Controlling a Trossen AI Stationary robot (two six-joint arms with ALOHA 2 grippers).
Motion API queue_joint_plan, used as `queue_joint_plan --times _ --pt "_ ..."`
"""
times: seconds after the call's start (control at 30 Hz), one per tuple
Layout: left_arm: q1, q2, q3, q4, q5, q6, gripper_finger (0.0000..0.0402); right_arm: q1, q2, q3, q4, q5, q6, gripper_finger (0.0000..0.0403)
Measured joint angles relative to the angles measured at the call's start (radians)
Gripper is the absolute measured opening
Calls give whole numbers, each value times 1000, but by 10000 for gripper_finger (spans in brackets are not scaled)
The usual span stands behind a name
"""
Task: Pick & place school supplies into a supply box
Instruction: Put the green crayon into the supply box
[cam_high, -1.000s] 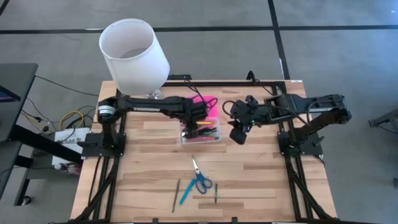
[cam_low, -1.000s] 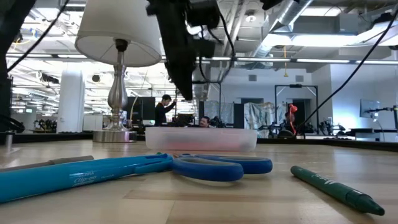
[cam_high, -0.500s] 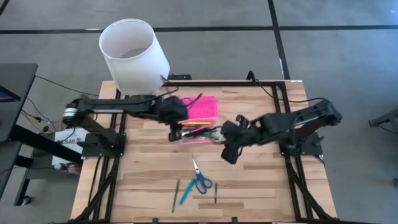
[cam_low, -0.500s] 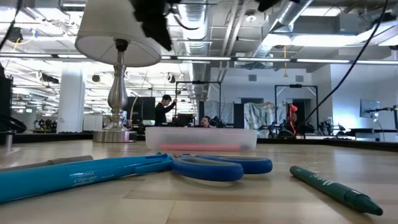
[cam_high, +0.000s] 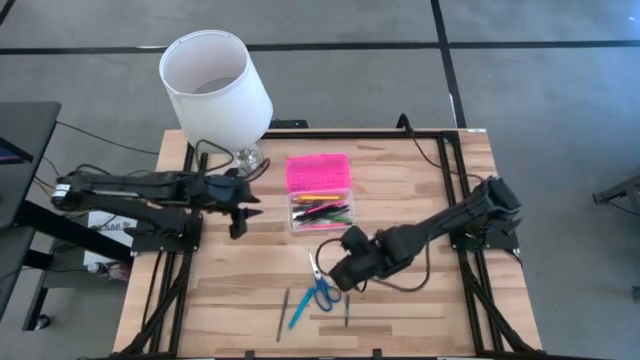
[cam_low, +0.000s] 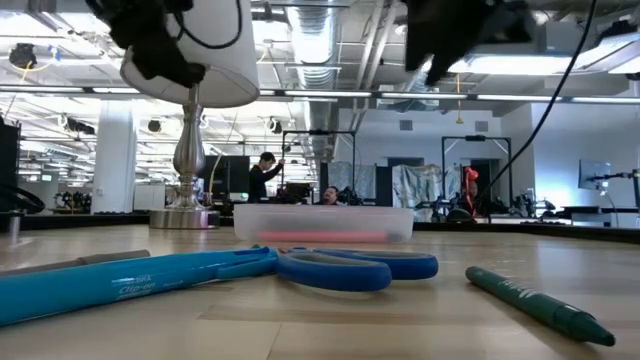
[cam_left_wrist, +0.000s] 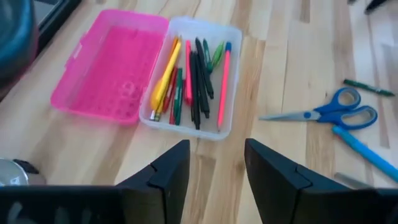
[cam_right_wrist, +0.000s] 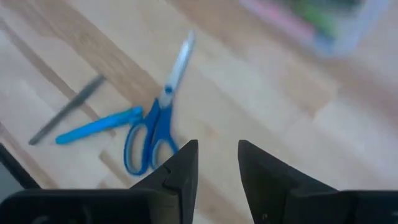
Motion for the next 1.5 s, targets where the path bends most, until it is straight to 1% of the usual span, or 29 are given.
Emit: queue_joint_plan --times 0.17,0.2,0.3,0.37,0.53,0.67,0.73,0.97,1.07,1.27,1.5 --pt "-3 -81 -39 -8 -4 -7 148 33 89 0 47 -119 219 108" --pt "-4 -91 -42 -9 -4 -7 148 38 105 1 84 -142 253 108" --pt "-3 -104 -43 -7 -4 1 148 65 138 -1 128 -176 343 108" --pt "-3 -110 -43 -13 -4 16 148 75 155 2 177 -181 405 108" --pt "-3 -103 -43 -5 -4 39 148 111 172 1 178 -181 535 108" --pt "-3 -99 -43 2 -3 44 148 135 191 3 191 -179 603 108" --pt "-3 -99 -43 6 -4 44 148 147 204 -2 177 -175 621 108" --pt "-3 -99 -43 1 -3 44 148 152 278 0 294 -183 627 108" --pt "-3 -98 -43 2 -3 44 148 152 287 2 290 -184 633 108" --pt "-3 -99 -42 6 -3 45 148 152 288 2 220 -186 634 108" --pt "-3 -99 -42 5 -3 44 148 150 288 2 197 -183 626 108"
